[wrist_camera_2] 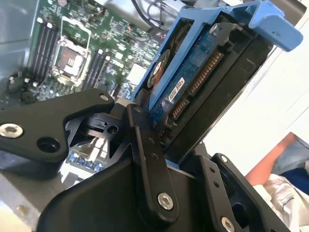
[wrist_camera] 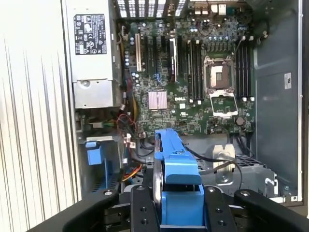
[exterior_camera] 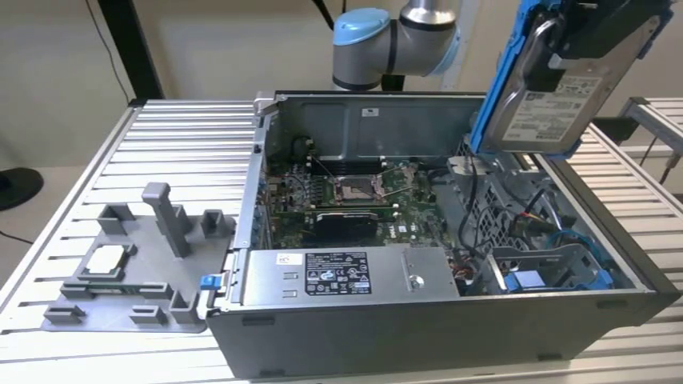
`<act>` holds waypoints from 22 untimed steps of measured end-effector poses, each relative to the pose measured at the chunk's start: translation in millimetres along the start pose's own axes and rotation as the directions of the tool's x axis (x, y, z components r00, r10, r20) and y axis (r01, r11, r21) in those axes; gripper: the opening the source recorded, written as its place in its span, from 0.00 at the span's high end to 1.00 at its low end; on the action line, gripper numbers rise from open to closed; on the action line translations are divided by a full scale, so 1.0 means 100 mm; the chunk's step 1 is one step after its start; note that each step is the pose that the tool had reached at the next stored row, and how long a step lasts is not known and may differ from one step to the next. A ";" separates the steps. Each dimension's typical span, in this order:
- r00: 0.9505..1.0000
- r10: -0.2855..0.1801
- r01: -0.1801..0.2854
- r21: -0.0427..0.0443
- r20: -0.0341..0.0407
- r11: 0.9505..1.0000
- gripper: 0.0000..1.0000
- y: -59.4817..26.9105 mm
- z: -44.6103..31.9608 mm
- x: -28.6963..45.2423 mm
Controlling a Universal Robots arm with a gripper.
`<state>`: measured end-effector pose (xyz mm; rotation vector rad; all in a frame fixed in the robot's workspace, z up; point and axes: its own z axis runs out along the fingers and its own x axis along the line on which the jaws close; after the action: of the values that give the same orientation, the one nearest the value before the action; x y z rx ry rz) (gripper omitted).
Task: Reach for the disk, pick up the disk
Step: 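Pick up the disk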
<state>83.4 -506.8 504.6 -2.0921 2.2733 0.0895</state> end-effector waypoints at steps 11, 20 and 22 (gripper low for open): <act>1.000 0.000 0.000 -0.001 0.000 1.000 1.00 -0.036 0.006 0.388; 1.000 0.000 0.000 -0.001 0.000 1.000 1.00 -0.132 0.022 0.710; 1.000 0.000 0.000 -0.001 0.000 1.000 1.00 -0.154 0.025 0.779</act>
<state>92.3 -585.3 496.0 -2.0926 2.2742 0.0908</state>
